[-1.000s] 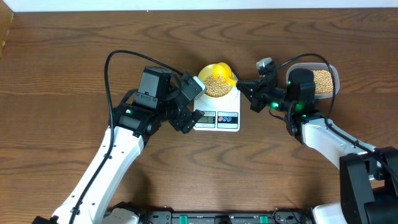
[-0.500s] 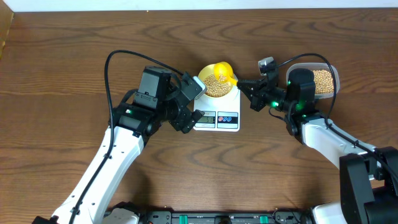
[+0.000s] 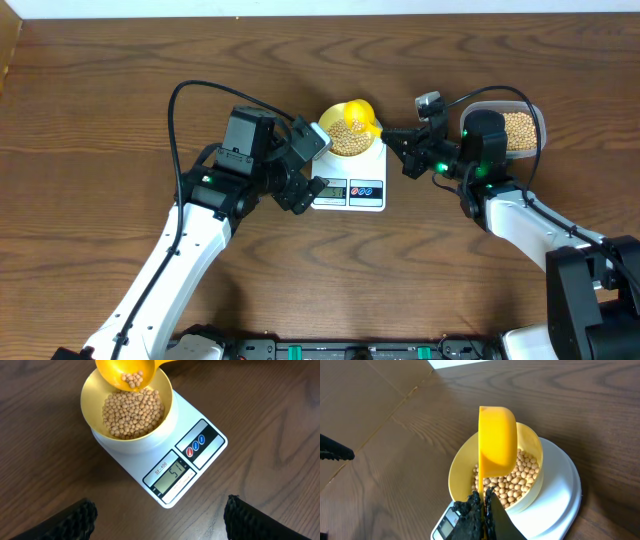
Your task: Scoop item into bowl and weigh 50g on scale
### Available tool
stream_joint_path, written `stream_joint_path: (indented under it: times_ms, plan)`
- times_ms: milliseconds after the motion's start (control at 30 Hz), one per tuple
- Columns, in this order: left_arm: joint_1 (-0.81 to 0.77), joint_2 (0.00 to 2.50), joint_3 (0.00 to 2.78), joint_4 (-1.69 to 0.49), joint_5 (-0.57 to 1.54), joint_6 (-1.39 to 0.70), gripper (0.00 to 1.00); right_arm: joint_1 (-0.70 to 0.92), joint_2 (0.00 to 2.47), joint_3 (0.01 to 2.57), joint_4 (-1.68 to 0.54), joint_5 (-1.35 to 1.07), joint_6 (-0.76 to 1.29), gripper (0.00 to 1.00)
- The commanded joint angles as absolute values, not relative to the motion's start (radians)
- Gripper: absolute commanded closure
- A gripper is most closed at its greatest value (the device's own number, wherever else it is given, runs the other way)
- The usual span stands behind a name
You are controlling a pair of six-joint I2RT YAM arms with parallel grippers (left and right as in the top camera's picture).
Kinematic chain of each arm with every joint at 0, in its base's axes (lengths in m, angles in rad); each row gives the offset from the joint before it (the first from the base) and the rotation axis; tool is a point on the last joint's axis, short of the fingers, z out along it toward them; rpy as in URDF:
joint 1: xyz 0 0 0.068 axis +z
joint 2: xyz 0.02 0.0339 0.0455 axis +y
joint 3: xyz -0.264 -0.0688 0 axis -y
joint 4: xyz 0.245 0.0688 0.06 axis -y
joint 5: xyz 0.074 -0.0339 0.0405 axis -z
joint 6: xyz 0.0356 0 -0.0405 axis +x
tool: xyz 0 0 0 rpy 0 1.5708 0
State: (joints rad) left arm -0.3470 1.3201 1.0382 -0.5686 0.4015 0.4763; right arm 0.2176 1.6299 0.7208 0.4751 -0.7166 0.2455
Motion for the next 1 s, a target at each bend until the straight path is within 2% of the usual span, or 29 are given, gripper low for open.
stream_joint_path:
  times_ms: [0,967]
  plan:
    - [-0.342,1.313,1.031,-0.568,0.4,0.49,0.16,0.221,1.644,0.73,0.478,-0.709,0.254,0.99]
    - [-0.342,1.313,1.031,-0.568,0.4,0.49,0.16,0.221,1.644,0.73,0.478,-0.687,0.254,0.99]
